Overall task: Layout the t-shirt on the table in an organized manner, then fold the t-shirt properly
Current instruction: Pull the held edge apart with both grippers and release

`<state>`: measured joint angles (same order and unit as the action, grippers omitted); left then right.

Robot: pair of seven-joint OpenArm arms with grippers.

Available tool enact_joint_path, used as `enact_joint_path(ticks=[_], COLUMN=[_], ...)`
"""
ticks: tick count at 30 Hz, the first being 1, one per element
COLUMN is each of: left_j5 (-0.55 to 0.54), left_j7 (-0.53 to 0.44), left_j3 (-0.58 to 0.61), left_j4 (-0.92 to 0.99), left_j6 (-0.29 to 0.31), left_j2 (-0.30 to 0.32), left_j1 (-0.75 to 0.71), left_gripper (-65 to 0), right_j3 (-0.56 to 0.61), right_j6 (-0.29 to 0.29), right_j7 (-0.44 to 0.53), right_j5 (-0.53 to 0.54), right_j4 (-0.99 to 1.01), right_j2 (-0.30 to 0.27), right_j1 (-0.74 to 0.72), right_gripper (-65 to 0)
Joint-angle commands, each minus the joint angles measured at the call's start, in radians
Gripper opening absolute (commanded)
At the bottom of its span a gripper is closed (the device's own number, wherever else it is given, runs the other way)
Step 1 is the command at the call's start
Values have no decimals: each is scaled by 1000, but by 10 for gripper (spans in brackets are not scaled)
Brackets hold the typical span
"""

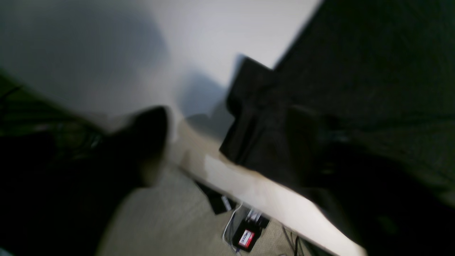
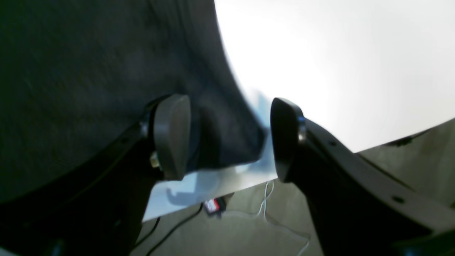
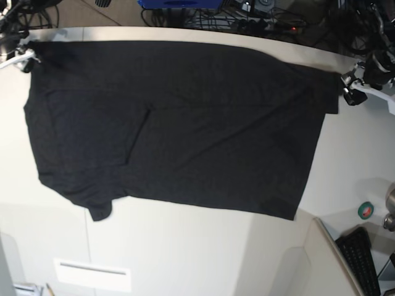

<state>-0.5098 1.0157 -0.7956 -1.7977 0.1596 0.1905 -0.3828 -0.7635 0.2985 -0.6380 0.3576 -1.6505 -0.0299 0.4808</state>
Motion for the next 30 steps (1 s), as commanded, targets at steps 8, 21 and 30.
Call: enact_joint_path(ticks=[8, 21, 30], left_j5=[-3, -8, -8], left_j7=[-11, -11, -11], left_j3=[-146, -221, -221], left_j4=[-35, -23, 103], left_j6=[2, 4, 4], left_j2=[23, 14, 17], left_j1=[46, 37, 44], left_gripper=[-56, -640, -650], right_j3=[-3, 220, 296], right_j6=[0, 0, 0], right_j7=[17, 183, 278], right_j5=[-5, -7, -7], right_j4=[123, 810, 935], right_j2=[-117, -322, -315], right_j1=[-264, -692, -713], right_gripper=[-315, -314, -314])
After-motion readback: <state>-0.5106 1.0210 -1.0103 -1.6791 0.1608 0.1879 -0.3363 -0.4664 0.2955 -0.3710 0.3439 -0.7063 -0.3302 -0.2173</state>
